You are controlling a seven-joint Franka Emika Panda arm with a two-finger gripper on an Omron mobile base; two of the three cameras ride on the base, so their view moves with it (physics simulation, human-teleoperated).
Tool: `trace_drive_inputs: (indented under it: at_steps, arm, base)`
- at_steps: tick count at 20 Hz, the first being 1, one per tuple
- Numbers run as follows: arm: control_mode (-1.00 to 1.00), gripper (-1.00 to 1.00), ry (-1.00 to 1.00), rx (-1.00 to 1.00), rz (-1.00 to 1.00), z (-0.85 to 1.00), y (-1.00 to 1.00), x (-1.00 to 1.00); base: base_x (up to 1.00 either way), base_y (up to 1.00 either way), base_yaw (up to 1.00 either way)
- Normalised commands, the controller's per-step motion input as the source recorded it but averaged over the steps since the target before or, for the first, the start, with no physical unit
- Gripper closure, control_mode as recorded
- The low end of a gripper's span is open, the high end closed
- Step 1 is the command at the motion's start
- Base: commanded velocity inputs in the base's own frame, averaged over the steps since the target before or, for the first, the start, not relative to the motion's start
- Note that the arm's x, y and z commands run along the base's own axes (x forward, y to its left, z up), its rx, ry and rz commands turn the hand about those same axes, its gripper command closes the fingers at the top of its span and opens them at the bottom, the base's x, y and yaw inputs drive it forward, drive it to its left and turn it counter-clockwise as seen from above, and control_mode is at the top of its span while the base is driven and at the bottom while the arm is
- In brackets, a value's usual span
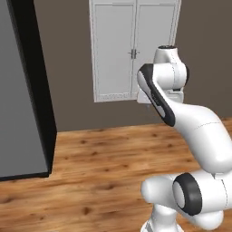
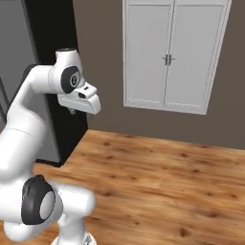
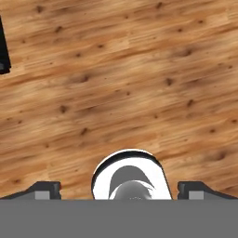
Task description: Move the hot dog bun to the plate on the dining table and place the condiment next to that plate. Then navigate to the fridge and take the sausage and place it on the plate as well.
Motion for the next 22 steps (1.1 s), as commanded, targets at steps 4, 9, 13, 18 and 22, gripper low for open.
trace_drive_inputs:
  at_steps: [4,9,13,18,22]
  arm:
    - [1.0,-1.0,0.0,0.0,0.0,0.0,0.0,0.0]
    - [1.0,-1.0,0.0,0.0,0.0,0.0,0.0,0.0]
    - [1.0,-1.0,0.0,0.0,0.0,0.0,0.0,0.0]
    - [1.0,-1.0,0.0,0.0,0.0,0.0,0.0,0.0]
    - [1.0,-1.0,0.0,0.0,0.0,0.0,0.0,0.0]
  base:
    - [0.97,0.46,-0.02]
    - [0.93,0.61,-0.06]
    - [0.78,0.79,-0.1]
    - [0.25,0.86,-0.17]
    - [-0.02,0.92,-0.22]
